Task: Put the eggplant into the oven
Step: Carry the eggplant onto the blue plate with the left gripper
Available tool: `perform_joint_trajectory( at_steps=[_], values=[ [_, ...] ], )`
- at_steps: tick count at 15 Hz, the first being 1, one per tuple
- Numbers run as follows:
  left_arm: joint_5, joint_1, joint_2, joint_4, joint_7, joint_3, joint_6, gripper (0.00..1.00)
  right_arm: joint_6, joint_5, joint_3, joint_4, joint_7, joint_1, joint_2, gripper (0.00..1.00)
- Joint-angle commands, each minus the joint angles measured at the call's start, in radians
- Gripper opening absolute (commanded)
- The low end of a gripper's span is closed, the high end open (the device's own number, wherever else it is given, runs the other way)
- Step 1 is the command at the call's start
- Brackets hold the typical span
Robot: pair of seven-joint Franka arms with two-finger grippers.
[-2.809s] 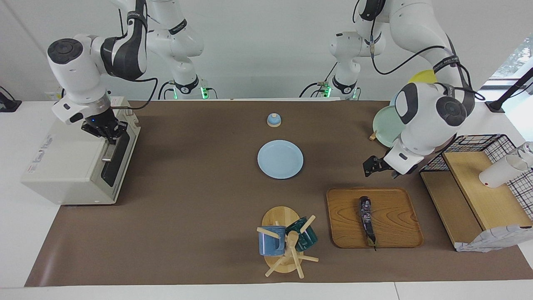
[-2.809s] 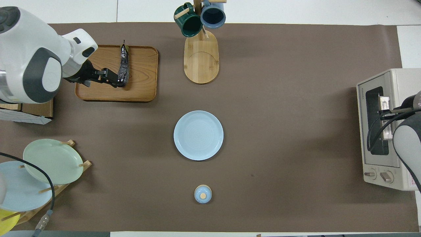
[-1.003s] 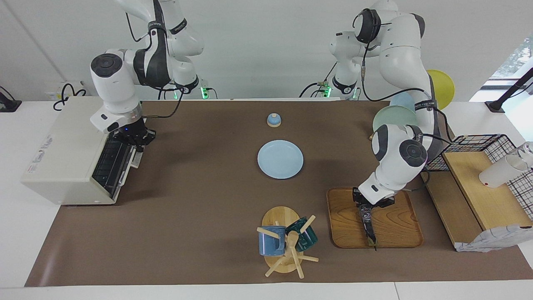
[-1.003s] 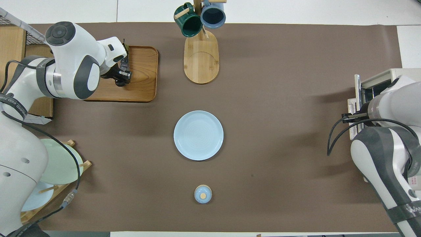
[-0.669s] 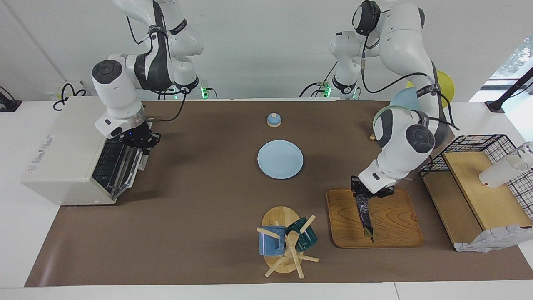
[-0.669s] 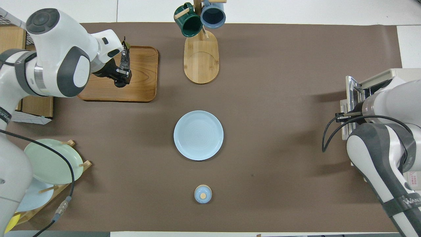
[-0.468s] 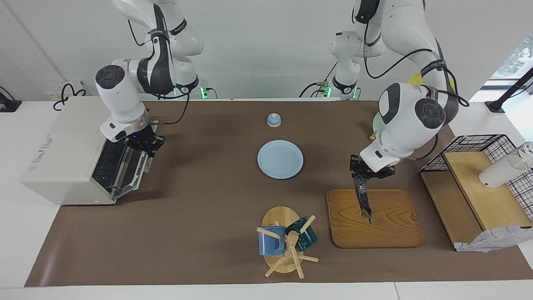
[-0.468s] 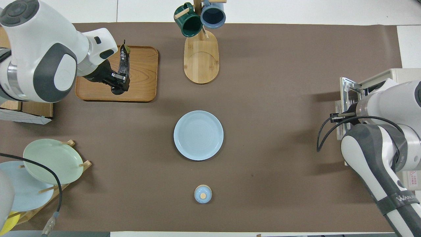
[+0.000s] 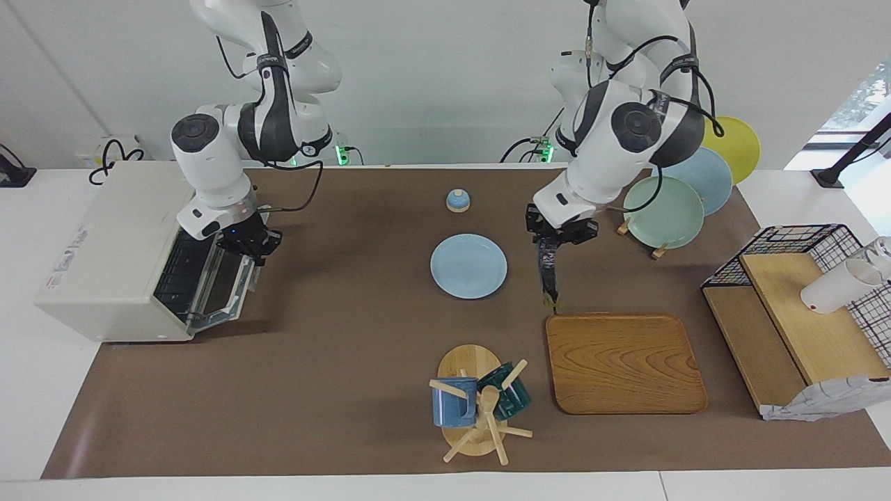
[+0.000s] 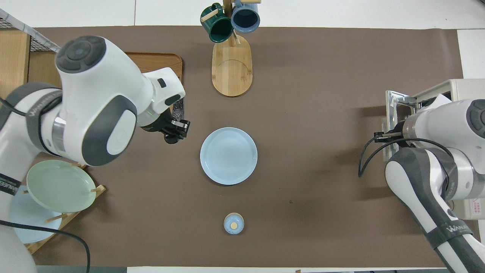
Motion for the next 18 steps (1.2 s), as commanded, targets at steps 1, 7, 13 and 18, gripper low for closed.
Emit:
perform_joint_trajectory(
  at_steps=[1,7,13,18],
  values=[
    [-0.013,-0.093,-0.09,-0.179,-0.09,0.017,0.165,0.0,0.048,-0.025,-0.025,-0.059,0.023,-0.015,0.018,0.0],
    [-0.015,-0.231,-0.095,-0.376,-0.191,0.017,0.448,0.0,0.1,-0.025,-0.023,-0.091,0.031,-0.015,0.019,0.0],
    [-0.013,-0.285,-0.023,-0.385,-0.224,0.02,0.511,0.0,0.158,-0.025,-0.023,-0.105,0.043,-0.015,0.071,0.0],
    [-0.013,-0.283,-0.025,-0.398,-0.215,0.02,0.509,0.82,0.18,-0.023,-0.023,-0.108,0.069,0.014,0.094,0.0]
  ],
)
